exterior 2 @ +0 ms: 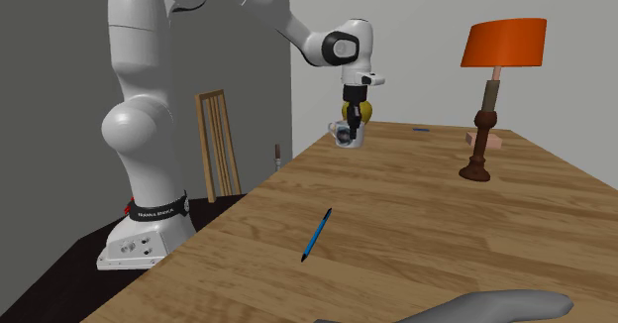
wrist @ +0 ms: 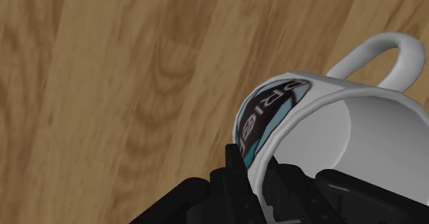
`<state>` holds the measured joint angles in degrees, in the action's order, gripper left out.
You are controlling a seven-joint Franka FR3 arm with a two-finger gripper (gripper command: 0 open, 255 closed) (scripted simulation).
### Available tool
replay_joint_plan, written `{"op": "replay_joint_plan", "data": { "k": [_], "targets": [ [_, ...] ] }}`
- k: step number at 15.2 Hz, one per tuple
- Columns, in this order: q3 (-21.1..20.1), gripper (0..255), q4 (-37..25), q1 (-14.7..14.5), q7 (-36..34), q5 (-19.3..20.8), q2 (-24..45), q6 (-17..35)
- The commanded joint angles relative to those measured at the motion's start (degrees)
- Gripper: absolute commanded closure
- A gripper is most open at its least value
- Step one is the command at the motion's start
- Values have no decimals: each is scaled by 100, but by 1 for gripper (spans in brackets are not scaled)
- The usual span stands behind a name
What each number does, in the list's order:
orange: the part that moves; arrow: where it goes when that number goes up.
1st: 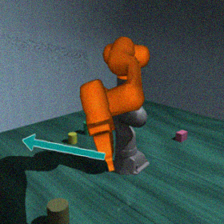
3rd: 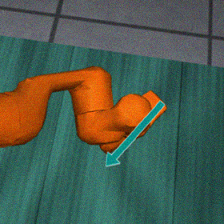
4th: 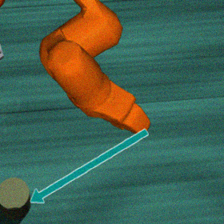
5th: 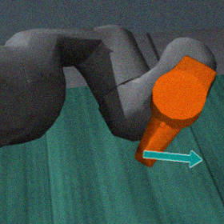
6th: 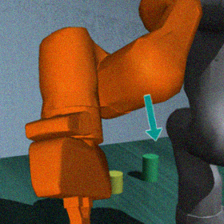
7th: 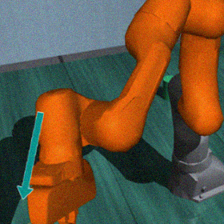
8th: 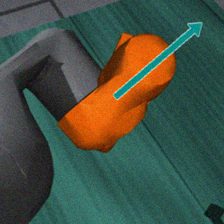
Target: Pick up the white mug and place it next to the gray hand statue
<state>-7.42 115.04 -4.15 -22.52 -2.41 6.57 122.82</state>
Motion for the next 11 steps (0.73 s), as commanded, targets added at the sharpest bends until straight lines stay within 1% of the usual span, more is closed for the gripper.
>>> {"op": "replay_joint_plan", "data": {
  "k": [1,11],
  "targets": [
    [-2,255,-75,0,-6,-7,-72,-148],
    [0,255,-575,9,-18,-24,-304,-878]
  ]
}}
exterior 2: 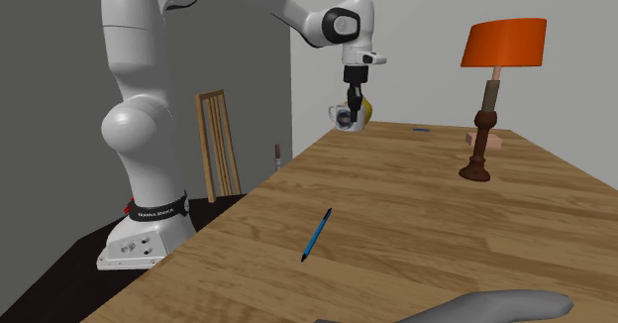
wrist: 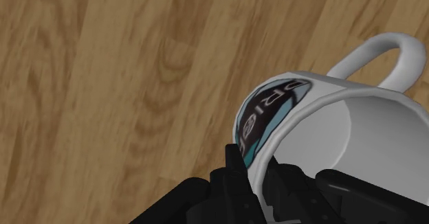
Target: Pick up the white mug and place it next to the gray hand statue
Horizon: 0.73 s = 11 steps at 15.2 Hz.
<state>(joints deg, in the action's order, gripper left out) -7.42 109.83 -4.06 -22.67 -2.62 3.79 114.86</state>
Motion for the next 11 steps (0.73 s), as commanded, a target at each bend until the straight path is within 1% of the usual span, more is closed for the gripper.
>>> {"op": "replay_joint_plan", "data": {
  "k": [1,11],
  "targets": [
    [0,255,-112,1,-5,-3,-43,-156],
    [3,255,-760,6,-30,-5,-145,-905]
  ]
}}
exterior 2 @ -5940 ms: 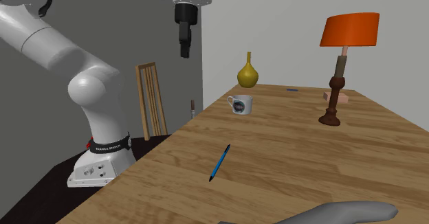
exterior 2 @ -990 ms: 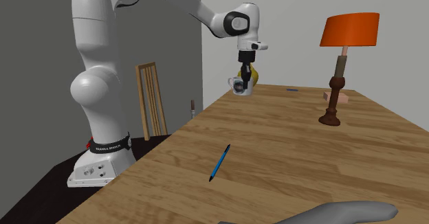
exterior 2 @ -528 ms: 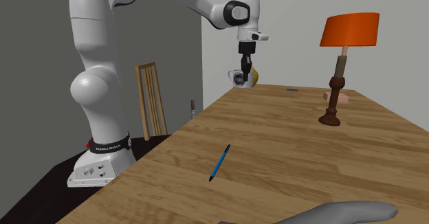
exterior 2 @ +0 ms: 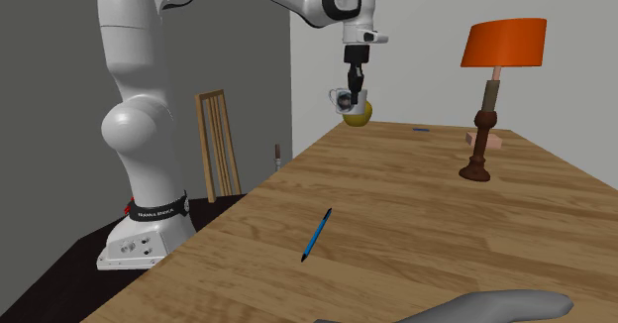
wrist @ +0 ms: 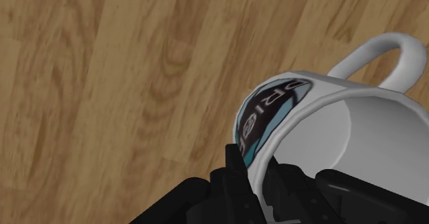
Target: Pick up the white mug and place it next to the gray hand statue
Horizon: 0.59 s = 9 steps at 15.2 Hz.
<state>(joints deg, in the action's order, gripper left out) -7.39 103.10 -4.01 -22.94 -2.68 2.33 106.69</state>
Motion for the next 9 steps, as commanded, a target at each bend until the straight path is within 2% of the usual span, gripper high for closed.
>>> {"op": "replay_joint_plan", "data": {
  "k": [1,4,9],
  "targets": [
    [0,255,-159,0,-6,1,-3,-164],
    [1,255,-365,1,-15,3,-6,-372],
    [313,255,283,315,631,-64,-554,-303]
  ]
}}
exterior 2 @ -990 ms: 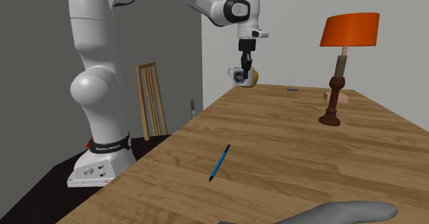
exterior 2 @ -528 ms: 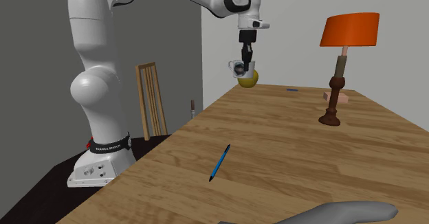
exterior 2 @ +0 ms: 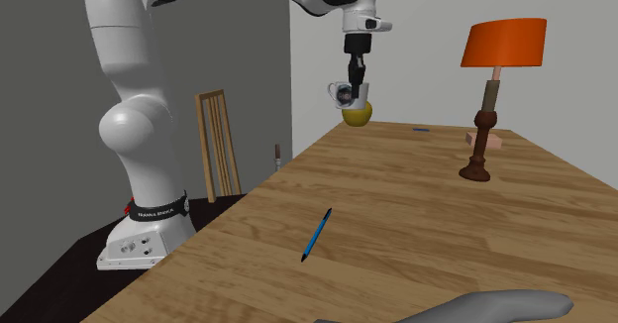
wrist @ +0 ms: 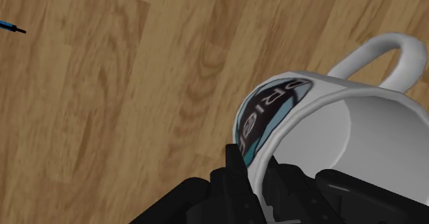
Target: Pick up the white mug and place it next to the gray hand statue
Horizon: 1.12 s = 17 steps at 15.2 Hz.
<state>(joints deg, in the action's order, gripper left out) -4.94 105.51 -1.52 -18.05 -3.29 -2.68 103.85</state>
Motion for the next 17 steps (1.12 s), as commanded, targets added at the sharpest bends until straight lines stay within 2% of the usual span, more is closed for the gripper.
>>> {"op": "replay_joint_plan", "data": {
  "k": [1,9,17],
  "targets": [
    [139,255,148,125,271,-8,-146,-13],
    [734,255,754,599,1324,49,-706,-22],
    [1391,255,939,1070,2401,195,-911,-90]
  ]
}}
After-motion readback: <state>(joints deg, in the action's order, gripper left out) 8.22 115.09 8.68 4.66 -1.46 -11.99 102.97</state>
